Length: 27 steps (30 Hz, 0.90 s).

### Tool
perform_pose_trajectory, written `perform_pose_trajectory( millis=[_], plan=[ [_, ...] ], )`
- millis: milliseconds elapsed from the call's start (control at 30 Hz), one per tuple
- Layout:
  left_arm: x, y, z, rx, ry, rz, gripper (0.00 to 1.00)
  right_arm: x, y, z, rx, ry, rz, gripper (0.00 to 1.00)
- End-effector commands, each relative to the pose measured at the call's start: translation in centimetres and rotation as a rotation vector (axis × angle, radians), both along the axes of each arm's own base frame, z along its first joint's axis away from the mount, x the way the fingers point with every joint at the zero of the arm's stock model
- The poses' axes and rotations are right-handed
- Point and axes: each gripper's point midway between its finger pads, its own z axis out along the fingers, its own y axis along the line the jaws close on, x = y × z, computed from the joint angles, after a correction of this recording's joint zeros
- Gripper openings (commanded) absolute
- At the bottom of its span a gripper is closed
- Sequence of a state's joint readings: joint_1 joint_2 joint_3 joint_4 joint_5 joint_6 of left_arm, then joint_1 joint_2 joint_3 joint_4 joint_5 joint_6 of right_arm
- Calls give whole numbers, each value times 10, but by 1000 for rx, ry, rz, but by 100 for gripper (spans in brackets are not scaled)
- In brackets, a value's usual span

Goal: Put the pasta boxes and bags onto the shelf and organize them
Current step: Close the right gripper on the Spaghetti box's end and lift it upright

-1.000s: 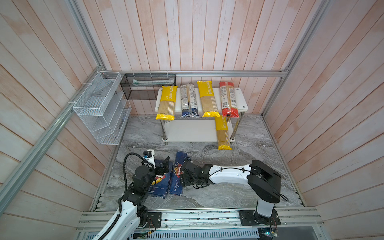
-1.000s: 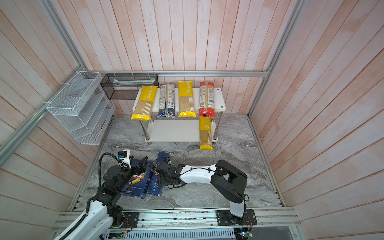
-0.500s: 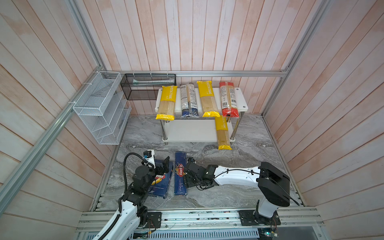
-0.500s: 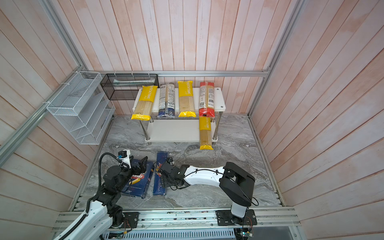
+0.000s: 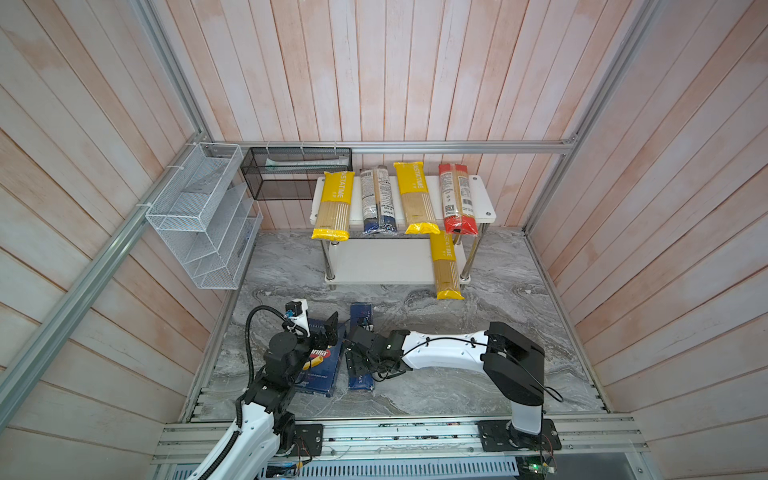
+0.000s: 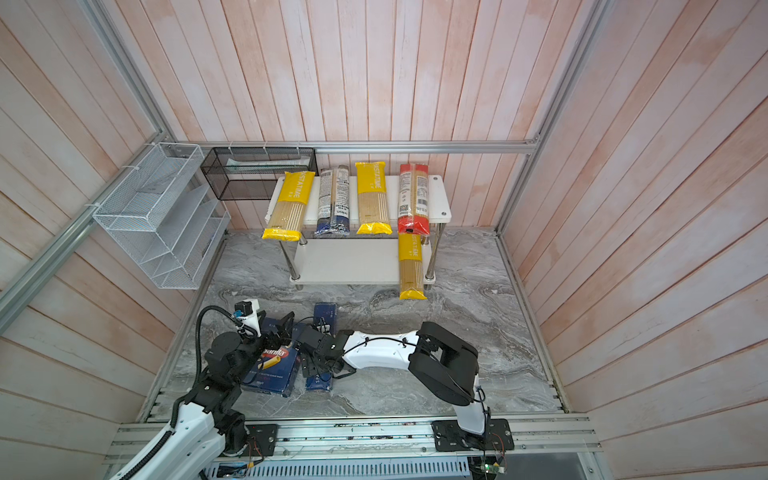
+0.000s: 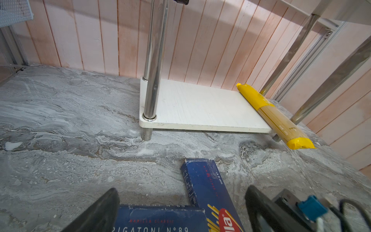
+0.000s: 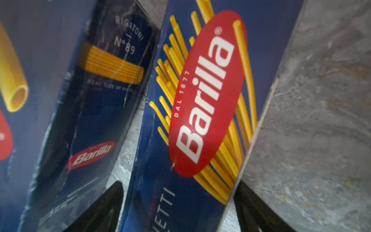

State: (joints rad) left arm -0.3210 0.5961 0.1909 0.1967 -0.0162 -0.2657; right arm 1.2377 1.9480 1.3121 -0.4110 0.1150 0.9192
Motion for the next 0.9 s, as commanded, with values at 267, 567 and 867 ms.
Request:
perform_pose_trajectory(
  millis=[267,567,867],
  plan=[
    [2,5,12,-7,-24,27,100,-9,-16,-27,-176,39,-16,86],
    [2,5,12,-6,-23,26,100,-10,-76,-26,-308,27,-66,88],
    [2,4,12,-6,-24,24,100,2,-60,-18,-202,-68,102,90]
  ],
)
